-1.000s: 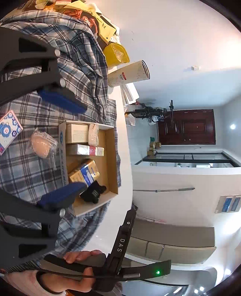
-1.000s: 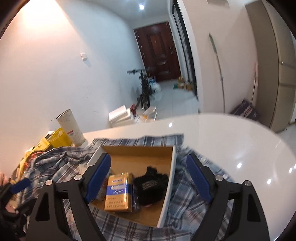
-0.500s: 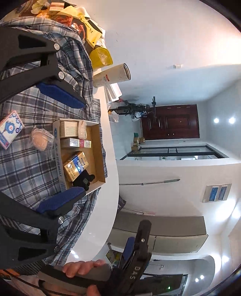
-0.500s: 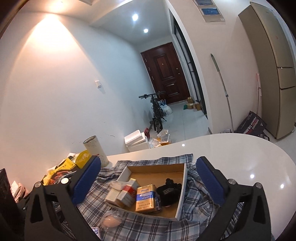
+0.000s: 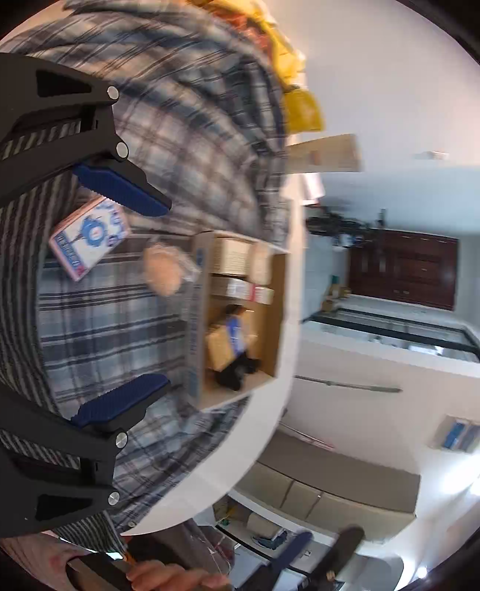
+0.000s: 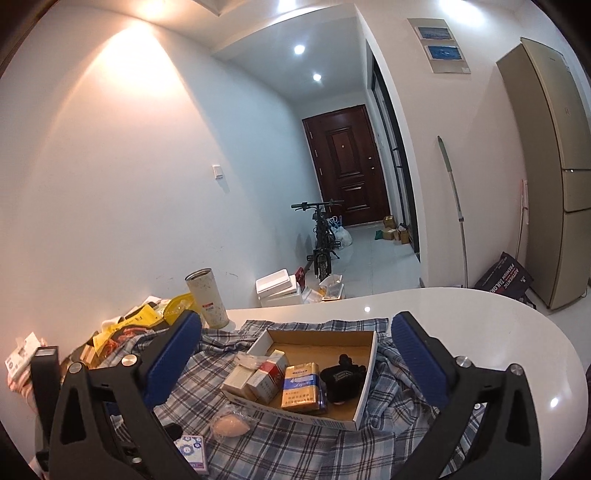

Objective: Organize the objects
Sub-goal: 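Lower the left gripper onto the pink Manhua card pack and close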

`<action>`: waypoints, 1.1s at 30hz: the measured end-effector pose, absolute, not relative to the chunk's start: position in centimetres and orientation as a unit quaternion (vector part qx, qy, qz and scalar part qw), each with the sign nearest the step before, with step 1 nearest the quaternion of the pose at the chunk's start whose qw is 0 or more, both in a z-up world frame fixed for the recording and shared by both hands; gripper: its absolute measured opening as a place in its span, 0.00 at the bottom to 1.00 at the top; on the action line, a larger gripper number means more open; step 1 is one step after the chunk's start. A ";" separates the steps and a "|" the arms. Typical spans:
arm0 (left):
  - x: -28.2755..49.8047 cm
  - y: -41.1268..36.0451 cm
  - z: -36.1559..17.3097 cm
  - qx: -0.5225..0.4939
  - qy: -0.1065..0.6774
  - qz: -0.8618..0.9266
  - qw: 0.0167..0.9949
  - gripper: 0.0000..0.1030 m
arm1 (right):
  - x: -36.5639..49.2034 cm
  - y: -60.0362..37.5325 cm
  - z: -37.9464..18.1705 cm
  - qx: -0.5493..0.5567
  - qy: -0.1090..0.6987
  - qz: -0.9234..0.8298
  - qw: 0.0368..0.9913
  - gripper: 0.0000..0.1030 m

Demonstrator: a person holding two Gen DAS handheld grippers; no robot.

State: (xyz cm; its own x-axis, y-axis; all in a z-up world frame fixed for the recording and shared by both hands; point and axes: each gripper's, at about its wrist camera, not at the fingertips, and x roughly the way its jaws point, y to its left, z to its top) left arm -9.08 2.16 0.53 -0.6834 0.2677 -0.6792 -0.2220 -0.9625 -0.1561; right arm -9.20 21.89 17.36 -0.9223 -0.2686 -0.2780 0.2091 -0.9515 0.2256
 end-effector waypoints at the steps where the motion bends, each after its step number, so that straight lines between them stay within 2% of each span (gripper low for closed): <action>1: -9.2 2.1 -0.1 -0.385 -0.034 0.913 0.132 0.86 | -8.9 21.7 17.2 0.153 -0.086 -0.977 0.120 1.00; 10: -11.2 1.9 -4.1 -0.449 -0.035 0.888 0.094 0.86 | -8.1 20.8 15.4 0.120 -0.004 -0.990 0.077 1.00; 20: -12.5 1.7 -7.5 -0.487 -0.013 0.870 0.071 0.86 | -9.4 22.7 13.9 0.157 -0.037 -0.983 0.083 1.00; 21: -12.5 1.8 -7.5 -0.485 -0.008 0.872 0.069 0.78 | -9.4 23.1 13.9 0.156 -0.047 -0.984 0.076 1.00; 22: -12.6 1.9 -7.5 -0.485 0.002 0.872 0.066 0.62 | -9.2 23.5 13.9 0.151 -0.056 -0.984 0.073 1.00; 23: -12.6 2.1 -7.5 -0.486 0.014 0.872 0.062 0.54 | -9.1 23.6 13.9 0.146 -0.059 -0.985 0.071 1.00; 24: -12.6 2.1 -7.5 -0.485 0.019 0.872 0.060 0.39 | -9.0 23.7 14.0 0.143 -0.059 -0.986 0.069 1.00; 25: -12.6 2.0 -7.3 -0.483 0.021 0.873 0.061 0.28 | -9.0 23.8 14.2 0.142 -0.055 -0.986 0.066 1.00; 28: -12.5 1.7 -6.6 -0.480 0.009 0.873 0.081 0.14 | -9.0 23.8 14.5 0.146 -0.061 -0.985 0.069 1.00; 33: -11.4 1.6 -4.8 -0.451 0.025 0.887 0.092 0.13 | -9.5 23.0 14.7 0.156 -0.055 -0.983 0.078 1.00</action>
State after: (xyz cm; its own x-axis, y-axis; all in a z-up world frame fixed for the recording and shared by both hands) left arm -11.39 1.61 -4.83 -0.5759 0.1399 -0.8055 -0.1856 -0.9819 -0.0379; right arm -9.48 23.04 14.66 -0.9392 -0.1711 -0.2976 0.1367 -0.9816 0.1331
